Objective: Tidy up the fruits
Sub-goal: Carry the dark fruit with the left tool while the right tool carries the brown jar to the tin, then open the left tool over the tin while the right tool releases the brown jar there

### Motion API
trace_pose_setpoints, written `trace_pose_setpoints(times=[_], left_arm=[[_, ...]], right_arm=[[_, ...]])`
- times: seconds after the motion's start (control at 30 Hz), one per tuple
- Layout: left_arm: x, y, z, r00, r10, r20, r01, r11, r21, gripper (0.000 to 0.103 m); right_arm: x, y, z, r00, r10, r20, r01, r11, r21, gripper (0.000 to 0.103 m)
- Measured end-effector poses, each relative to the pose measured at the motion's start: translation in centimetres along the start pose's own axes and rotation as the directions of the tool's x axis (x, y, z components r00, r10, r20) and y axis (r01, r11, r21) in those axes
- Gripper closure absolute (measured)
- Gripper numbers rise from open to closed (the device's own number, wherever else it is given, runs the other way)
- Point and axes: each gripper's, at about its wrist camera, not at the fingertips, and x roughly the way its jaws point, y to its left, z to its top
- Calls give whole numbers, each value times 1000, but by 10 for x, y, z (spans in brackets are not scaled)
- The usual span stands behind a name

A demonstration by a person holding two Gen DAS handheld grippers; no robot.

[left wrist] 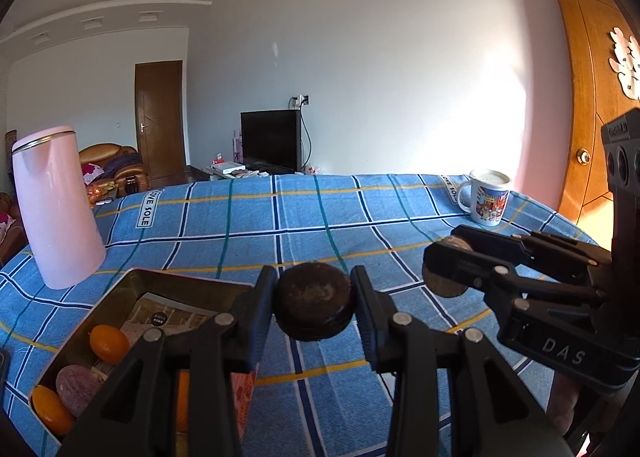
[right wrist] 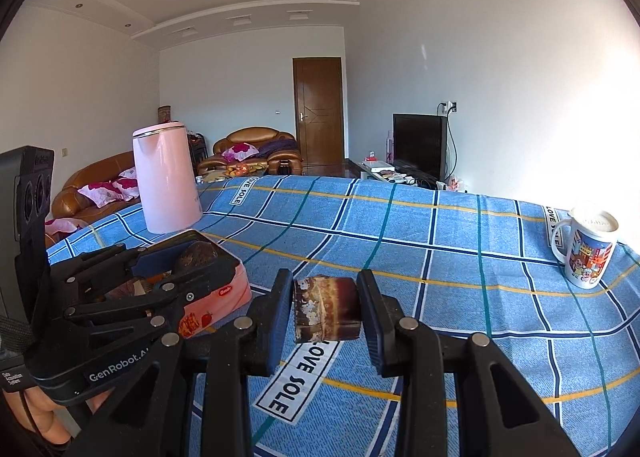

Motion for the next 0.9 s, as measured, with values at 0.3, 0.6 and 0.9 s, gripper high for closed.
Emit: trace_pose_setpoints(times=[0.3, 0.6, 0.9], left_arm=[[-17, 36, 1, 998, 60, -11, -61, 998, -34, 63], [-22, 73, -1, 989, 136, -58, -140, 988, -65, 63], [-24, 96, -6, 982, 167, -92, -174, 981, -81, 64]], right_arm=[[23, 35, 19, 996, 87, -12, -87, 996, -34, 68], [49, 71, 31, 985, 172, -29, -173, 984, -52, 68], [68, 95, 35, 975, 217, -54, -220, 974, -57, 68]])
